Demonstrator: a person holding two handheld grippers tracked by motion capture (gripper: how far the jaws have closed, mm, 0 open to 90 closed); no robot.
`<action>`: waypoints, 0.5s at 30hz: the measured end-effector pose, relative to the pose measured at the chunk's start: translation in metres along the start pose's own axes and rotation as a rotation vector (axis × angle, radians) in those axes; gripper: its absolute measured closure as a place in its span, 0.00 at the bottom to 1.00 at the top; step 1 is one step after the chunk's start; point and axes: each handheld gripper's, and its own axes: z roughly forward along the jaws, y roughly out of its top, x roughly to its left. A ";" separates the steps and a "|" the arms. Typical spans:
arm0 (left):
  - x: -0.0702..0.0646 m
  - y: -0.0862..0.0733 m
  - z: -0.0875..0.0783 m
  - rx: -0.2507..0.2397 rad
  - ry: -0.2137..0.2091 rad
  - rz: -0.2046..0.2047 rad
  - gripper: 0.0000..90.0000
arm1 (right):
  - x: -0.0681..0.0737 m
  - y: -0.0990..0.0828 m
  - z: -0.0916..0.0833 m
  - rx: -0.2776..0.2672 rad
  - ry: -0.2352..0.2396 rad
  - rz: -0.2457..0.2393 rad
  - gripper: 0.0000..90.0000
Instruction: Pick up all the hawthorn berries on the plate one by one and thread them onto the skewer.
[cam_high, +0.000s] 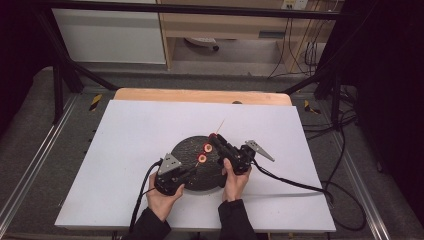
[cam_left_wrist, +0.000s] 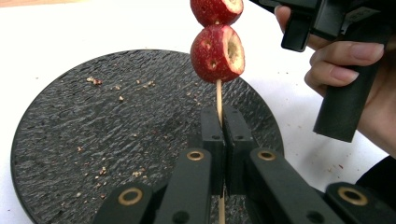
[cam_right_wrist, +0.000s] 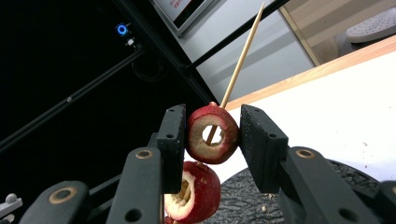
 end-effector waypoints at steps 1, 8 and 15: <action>0.000 0.000 0.000 -0.001 0.000 0.003 0.98 | 0.000 0.000 0.000 0.005 0.001 -0.006 0.69; 0.007 -0.006 -0.007 0.012 0.006 0.001 0.98 | 0.001 0.008 -0.004 0.057 -0.008 -0.062 0.57; 0.019 -0.014 -0.018 0.032 0.016 0.002 0.98 | 0.002 0.020 -0.012 0.169 -0.043 -0.160 0.35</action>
